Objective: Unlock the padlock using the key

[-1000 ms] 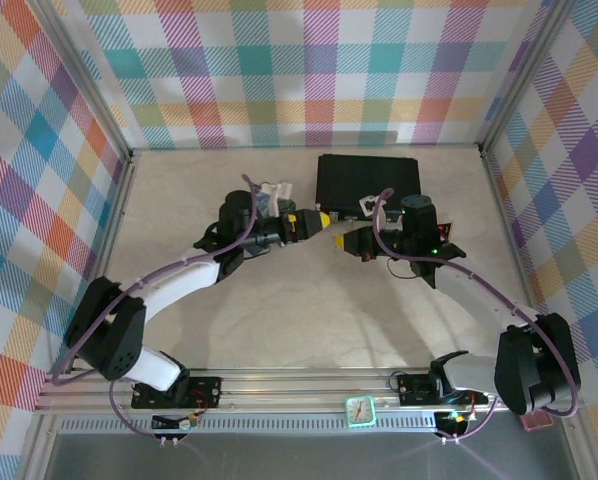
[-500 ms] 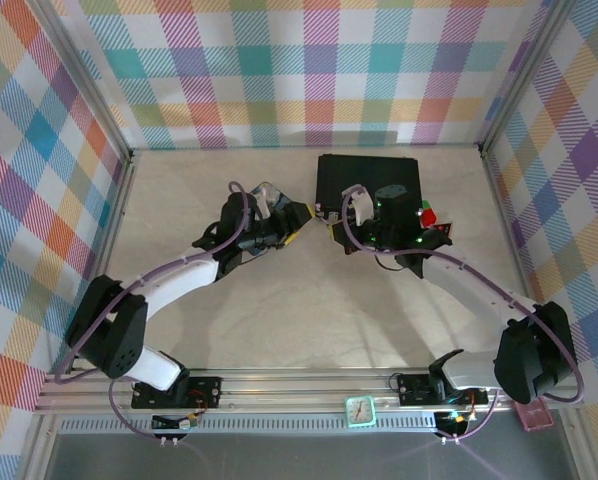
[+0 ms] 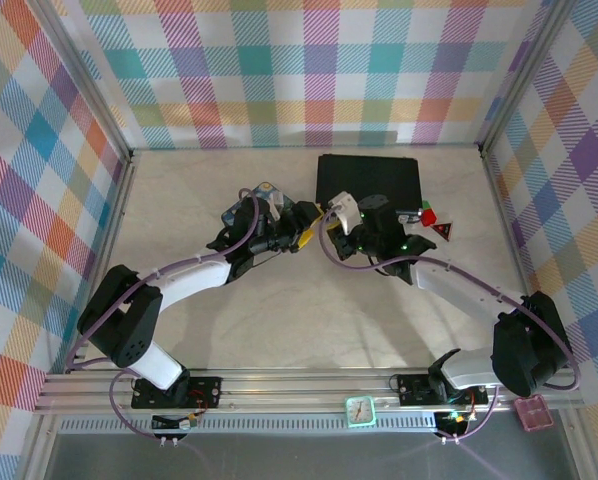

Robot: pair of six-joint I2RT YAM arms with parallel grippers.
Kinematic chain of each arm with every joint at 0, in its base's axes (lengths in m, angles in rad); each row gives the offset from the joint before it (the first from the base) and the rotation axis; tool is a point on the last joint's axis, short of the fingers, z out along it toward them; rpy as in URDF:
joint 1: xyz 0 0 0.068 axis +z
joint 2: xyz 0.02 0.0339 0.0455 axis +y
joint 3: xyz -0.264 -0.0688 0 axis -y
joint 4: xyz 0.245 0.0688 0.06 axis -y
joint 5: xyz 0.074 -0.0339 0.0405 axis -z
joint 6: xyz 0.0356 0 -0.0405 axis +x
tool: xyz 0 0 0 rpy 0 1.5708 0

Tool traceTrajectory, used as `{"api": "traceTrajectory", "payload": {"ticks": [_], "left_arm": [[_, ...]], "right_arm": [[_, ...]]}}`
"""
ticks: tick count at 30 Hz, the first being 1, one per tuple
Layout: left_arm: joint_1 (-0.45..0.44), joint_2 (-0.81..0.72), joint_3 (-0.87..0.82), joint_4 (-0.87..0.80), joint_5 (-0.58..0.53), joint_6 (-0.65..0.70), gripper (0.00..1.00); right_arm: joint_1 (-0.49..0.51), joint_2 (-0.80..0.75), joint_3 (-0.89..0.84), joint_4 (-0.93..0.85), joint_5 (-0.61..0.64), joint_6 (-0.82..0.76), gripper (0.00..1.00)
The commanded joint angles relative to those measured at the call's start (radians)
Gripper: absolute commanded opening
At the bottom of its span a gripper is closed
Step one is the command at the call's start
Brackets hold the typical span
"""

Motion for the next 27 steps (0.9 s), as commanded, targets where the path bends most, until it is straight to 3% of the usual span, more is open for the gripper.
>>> {"api": "traceTrajectory", "payload": {"ticks": [1, 7, 10, 18, 23, 27], "left_arm": [[-0.013, 0.017, -0.007, 0.077, -0.039, -0.051, 0.71], [-0.022, 0.060, 0.000, 0.136, -0.037, -0.093, 0.46], [-0.027, 0.070, 0.004, 0.135, -0.039, -0.093, 0.38], [-0.032, 0.090, 0.013, 0.116, -0.047, -0.068, 0.02], [-0.030, 0.095, 0.025, 0.112, -0.061, -0.025, 0.00], [-0.009, 0.080, 0.039, 0.175, -0.049, 0.187, 0.00]], "right_arm": [[0.028, 0.001, -0.027, 0.064, 0.033, -0.025, 0.00], [0.057, 0.013, -0.050, 0.086, 0.069, -0.020, 0.00], [0.067, 0.003, -0.068, 0.104, 0.079, -0.015, 0.00], [0.071, 0.003, -0.070, 0.098, 0.090, -0.029, 0.00], [0.070, -0.020, -0.045, 0.055, 0.063, -0.005, 0.00], [0.035, -0.094, -0.042, 0.026, -0.068, 0.091, 0.19]]}}
